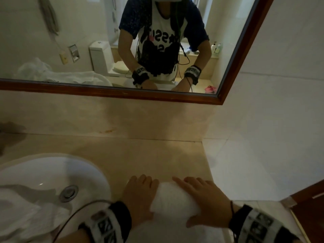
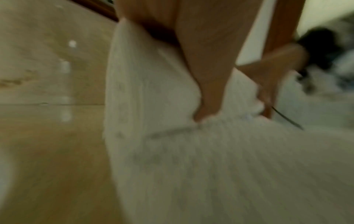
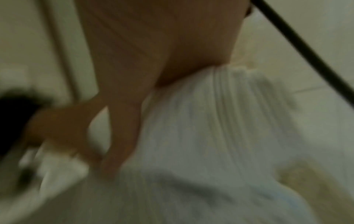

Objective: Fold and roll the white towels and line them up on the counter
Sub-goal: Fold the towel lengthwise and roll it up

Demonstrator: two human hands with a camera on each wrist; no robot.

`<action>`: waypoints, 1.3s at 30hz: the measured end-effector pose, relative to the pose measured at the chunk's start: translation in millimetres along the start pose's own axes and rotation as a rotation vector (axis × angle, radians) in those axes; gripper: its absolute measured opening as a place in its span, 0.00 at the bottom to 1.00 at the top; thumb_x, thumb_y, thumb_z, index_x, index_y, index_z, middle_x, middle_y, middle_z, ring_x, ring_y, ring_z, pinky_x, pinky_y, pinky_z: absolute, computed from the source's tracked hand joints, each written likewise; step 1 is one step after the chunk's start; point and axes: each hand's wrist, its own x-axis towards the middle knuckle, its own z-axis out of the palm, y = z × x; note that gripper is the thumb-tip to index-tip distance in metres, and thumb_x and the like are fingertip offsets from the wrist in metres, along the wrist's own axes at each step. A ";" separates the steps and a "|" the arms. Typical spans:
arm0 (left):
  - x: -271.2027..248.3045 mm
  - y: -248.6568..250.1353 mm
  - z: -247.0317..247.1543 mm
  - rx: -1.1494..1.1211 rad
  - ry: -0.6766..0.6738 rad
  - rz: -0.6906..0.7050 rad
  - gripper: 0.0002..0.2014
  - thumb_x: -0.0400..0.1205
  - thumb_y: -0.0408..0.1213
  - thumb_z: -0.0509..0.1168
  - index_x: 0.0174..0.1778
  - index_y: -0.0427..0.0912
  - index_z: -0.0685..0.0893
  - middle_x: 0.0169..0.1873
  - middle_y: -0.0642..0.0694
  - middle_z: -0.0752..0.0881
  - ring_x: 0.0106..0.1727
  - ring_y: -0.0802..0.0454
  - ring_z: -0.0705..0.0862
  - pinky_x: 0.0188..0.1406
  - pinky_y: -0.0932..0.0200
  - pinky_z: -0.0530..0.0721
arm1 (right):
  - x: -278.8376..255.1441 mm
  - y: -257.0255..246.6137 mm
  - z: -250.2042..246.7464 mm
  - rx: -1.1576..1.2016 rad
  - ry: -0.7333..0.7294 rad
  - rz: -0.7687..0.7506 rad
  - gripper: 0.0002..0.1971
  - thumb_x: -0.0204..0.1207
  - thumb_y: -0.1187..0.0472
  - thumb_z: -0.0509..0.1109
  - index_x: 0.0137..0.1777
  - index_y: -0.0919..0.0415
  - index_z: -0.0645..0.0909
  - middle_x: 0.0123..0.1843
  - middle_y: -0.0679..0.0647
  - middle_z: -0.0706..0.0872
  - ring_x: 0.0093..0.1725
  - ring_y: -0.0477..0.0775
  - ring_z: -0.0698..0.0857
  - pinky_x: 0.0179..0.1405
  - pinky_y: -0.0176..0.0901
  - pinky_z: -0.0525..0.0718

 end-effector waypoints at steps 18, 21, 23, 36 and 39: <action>-41.1 26.8 23.0 -0.133 0.308 0.093 0.19 0.72 0.50 0.59 0.55 0.44 0.76 0.40 0.46 0.86 0.40 0.46 0.83 0.46 0.50 0.75 | -31.3 -21.5 3.4 0.006 -0.046 0.079 0.57 0.54 0.26 0.68 0.78 0.34 0.37 0.82 0.54 0.56 0.81 0.62 0.57 0.76 0.63 0.59; -47.4 34.4 28.8 -0.126 0.435 0.094 0.13 0.83 0.39 0.50 0.54 0.43 0.78 0.39 0.42 0.90 0.37 0.45 0.88 0.43 0.47 0.85 | -23.1 -23.5 -1.5 0.129 -0.221 0.055 0.55 0.59 0.35 0.77 0.80 0.40 0.46 0.79 0.52 0.61 0.80 0.57 0.58 0.77 0.56 0.57; -52.8 31.1 25.8 -0.189 0.371 0.099 0.17 0.77 0.48 0.56 0.60 0.46 0.76 0.47 0.44 0.84 0.43 0.47 0.86 0.50 0.48 0.79 | -23.1 -30.1 4.8 0.157 -0.139 0.065 0.48 0.59 0.37 0.77 0.76 0.44 0.57 0.67 0.50 0.73 0.67 0.55 0.74 0.63 0.50 0.71; -65.6 14.3 -27.1 -0.273 -0.250 0.160 0.40 0.69 0.57 0.70 0.75 0.52 0.62 0.63 0.52 0.77 0.62 0.51 0.79 0.61 0.57 0.76 | -55.0 -61.3 37.2 -0.061 0.143 0.085 0.54 0.40 0.24 0.68 0.70 0.48 0.68 0.61 0.51 0.76 0.56 0.52 0.79 0.48 0.44 0.86; -87.1 23.1 -2.6 -0.289 0.042 0.170 0.31 0.63 0.58 0.61 0.60 0.47 0.73 0.39 0.53 0.88 0.36 0.55 0.87 0.41 0.62 0.73 | -57.6 -53.5 15.4 0.188 -0.076 -0.014 0.58 0.57 0.31 0.75 0.82 0.41 0.42 0.82 0.51 0.56 0.81 0.53 0.57 0.78 0.59 0.63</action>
